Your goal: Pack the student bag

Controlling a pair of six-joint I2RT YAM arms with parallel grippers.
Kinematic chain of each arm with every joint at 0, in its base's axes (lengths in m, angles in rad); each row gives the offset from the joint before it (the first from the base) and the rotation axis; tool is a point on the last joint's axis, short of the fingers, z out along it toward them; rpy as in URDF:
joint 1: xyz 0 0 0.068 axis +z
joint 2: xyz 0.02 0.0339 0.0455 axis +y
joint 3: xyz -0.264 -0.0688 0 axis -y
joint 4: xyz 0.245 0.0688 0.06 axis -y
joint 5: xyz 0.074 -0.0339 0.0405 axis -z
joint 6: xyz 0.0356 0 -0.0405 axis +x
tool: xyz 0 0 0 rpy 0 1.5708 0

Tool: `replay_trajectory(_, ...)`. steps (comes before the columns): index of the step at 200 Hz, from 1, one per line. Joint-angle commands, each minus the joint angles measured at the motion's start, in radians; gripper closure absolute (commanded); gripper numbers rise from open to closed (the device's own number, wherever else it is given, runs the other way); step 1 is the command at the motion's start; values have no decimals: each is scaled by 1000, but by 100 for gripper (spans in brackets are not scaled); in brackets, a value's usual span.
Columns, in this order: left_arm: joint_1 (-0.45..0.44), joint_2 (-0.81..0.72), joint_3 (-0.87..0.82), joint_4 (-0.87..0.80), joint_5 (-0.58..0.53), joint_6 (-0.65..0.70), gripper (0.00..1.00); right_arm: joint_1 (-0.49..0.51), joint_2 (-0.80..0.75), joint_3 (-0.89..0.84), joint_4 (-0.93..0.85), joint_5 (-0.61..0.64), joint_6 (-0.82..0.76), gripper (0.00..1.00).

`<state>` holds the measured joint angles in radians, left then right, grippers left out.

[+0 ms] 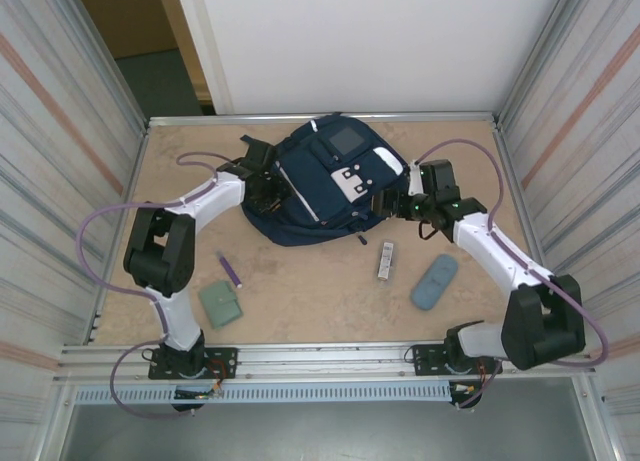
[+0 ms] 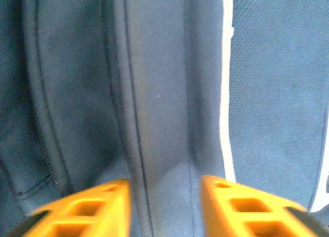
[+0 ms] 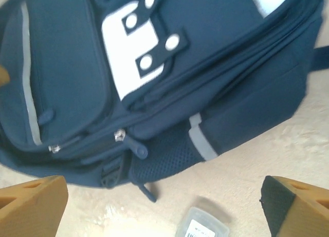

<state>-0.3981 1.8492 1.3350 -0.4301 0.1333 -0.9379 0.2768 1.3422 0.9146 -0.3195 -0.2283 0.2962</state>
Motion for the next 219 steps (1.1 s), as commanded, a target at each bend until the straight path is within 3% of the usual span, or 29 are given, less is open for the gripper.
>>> replay_trajectory(1, 23, 40, 55, 37, 6, 47, 92, 8, 97, 70, -69, -120, -72, 8)
replay_trajectory(8, 32, 38, 70, 30, 21, 57, 100, 13, 143, 111, -103, -141, -85, 10)
replay_trajectory(69, 39, -91, 59, 17, 95, 50, 100, 69, 406, 379, -286, -163, -245, 22)
replay_trajectory(103, 29, -136, 67, 36, 153, 31, 100, 93, 545, 537, -428, -211, -332, 39)
replay_trajectory(144, 30, -136, 127, 21, 200, 34, 100, 77, 579, 497, -447, -177, -351, 40)
replay_trajectory(170, 29, -129, 125, 25, 203, 32, 100, 75, 594, 512, -458, -245, -350, 62)
replay_trajectory(191, 29, -118, 113, 44, 226, 18, 100, 87, 594, 521, -476, -270, -352, 73)
replay_trajectory(219, 30, -106, 96, 59, 229, 12, 100, 100, 593, 524, -504, -288, -350, 77)
